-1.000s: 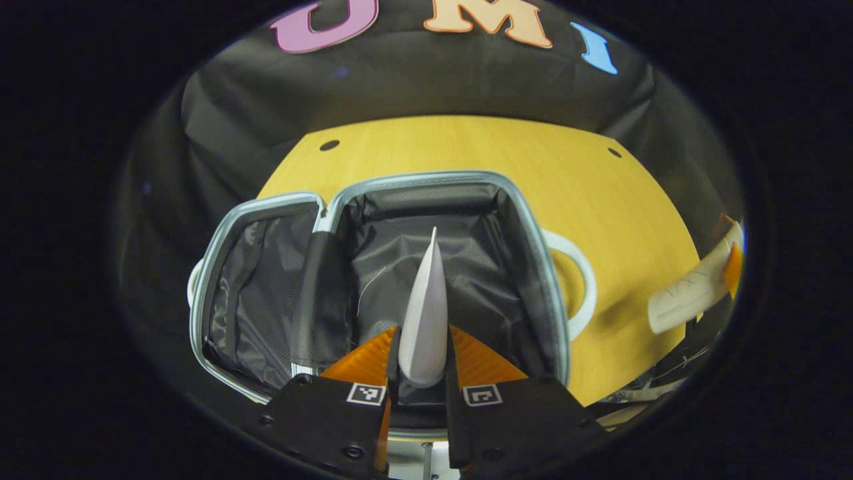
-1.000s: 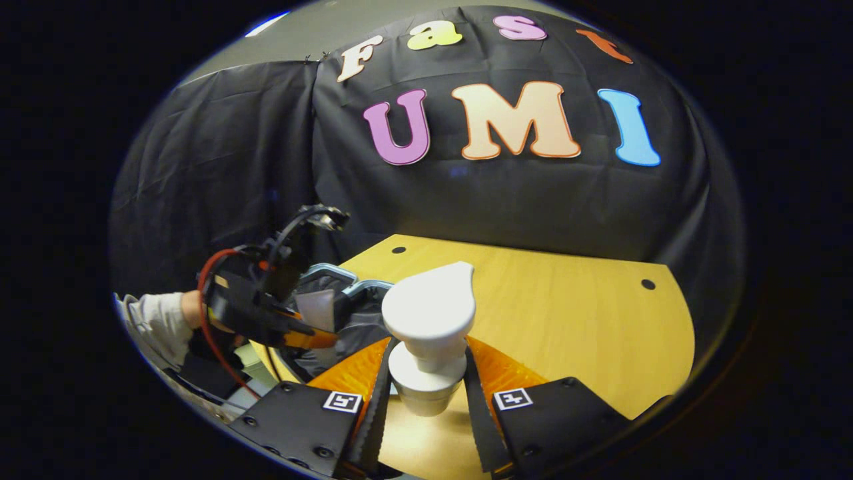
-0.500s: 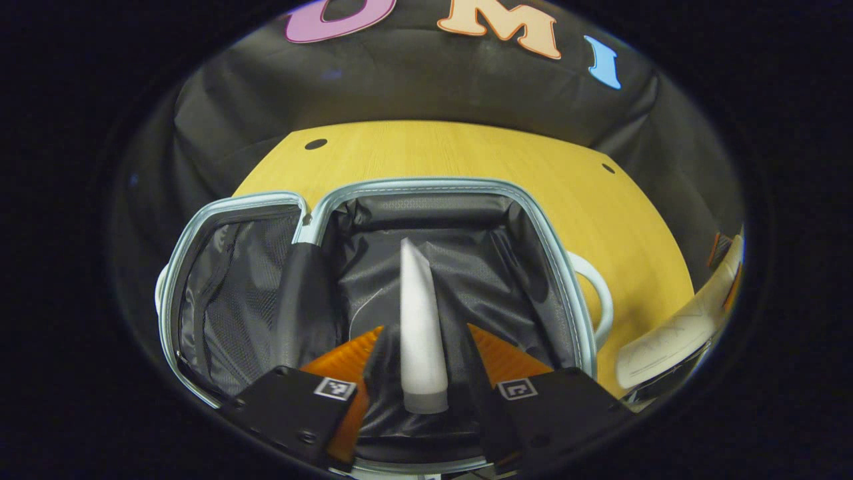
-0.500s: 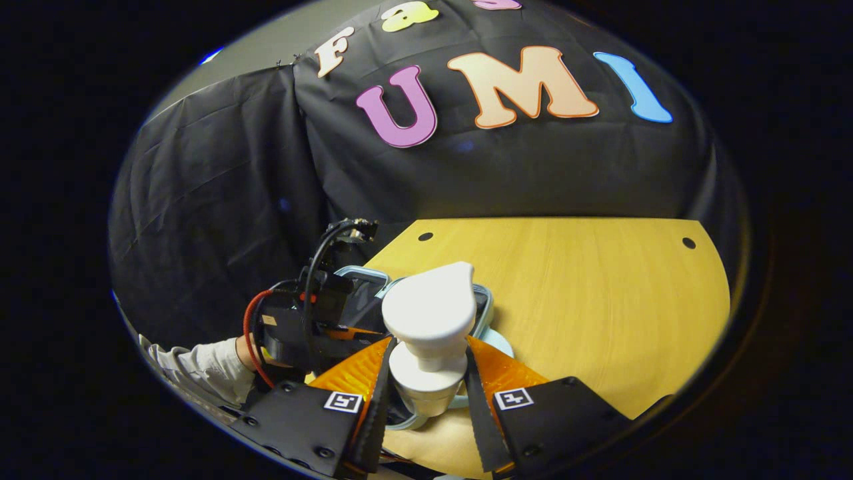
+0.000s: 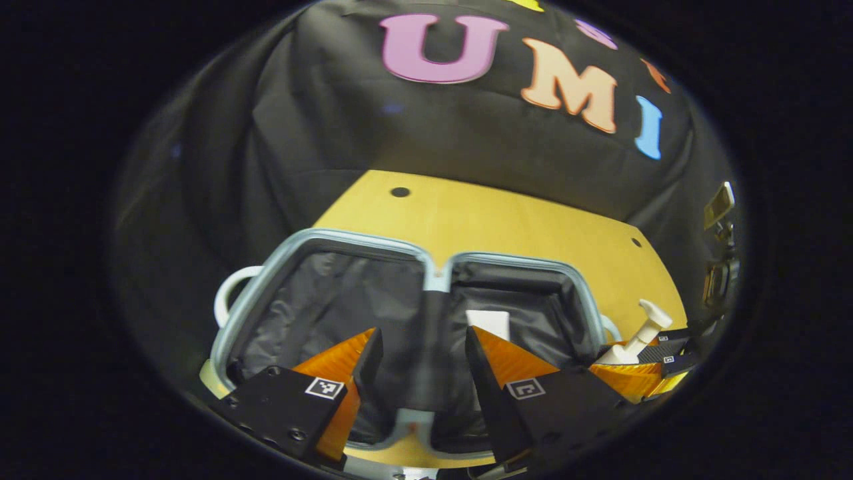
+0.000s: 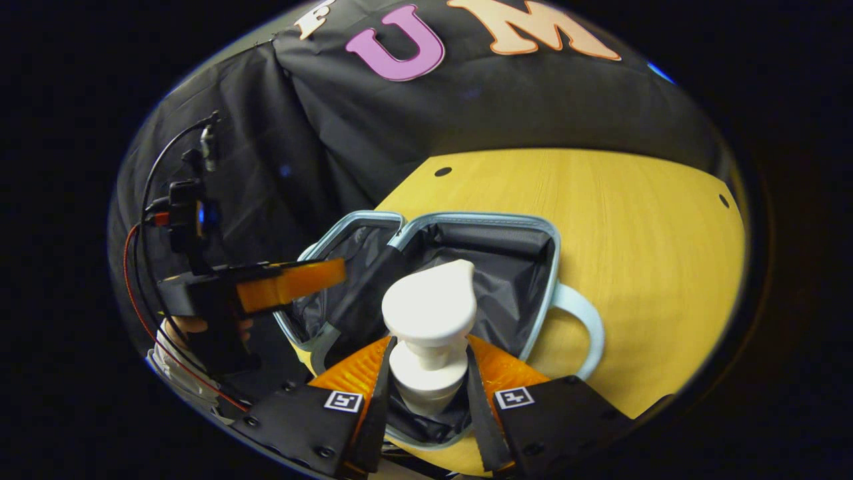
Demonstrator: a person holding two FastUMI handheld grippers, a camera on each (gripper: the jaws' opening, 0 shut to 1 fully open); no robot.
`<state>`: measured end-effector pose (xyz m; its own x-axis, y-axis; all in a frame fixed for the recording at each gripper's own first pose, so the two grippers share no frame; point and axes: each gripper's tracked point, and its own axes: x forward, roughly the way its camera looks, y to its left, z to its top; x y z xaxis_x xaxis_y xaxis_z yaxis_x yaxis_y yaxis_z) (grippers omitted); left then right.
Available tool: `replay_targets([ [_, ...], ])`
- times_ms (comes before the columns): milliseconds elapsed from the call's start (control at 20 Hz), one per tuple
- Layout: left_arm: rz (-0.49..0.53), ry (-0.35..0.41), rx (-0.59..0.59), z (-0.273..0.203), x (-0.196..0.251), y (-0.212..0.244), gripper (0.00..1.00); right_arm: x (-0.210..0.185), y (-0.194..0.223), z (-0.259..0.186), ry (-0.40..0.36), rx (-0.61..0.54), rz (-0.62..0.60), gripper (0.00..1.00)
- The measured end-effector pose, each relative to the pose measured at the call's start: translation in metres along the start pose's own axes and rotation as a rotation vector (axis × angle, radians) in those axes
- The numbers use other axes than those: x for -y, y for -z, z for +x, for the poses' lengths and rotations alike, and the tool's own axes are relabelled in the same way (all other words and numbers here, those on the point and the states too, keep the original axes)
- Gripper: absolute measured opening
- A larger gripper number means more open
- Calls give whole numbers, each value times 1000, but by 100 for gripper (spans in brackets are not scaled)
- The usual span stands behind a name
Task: First open the suitcase, pack the skin care products into it, and then close the suitcase.
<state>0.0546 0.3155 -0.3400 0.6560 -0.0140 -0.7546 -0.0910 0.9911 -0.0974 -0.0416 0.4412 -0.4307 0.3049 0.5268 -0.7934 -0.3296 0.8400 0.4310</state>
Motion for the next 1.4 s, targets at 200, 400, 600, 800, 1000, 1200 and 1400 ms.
replay_targets([
  [200, -93, -129, 6, -12, -82, 0, 75, 5, -2, 25, 38, -21, 84, 57],
  [400, -151, -231, 11, 1, -149, 4, 78, 5, -12, 21, 47, 1, 96, 68],
  [600, -193, -278, -4, 12, -188, 2, 78, 9, -21, 5, 74, 43, 60, 93],
  [800, -220, -310, -26, 38, -220, 1, 75, 25, -26, -20, 135, 78, 19, 94],
  [1000, -259, -317, -93, 60, -244, 14, 77, 42, -28, -37, 194, 98, 13, 94],
  [1200, -259, -317, -188, 82, -257, 37, 75, 50, -29, -49, 230, 106, -2, 94],
  [1400, -268, -261, -254, 86, -245, 42, 46, 51, -34, -56, 232, 122, -24, 89],
])
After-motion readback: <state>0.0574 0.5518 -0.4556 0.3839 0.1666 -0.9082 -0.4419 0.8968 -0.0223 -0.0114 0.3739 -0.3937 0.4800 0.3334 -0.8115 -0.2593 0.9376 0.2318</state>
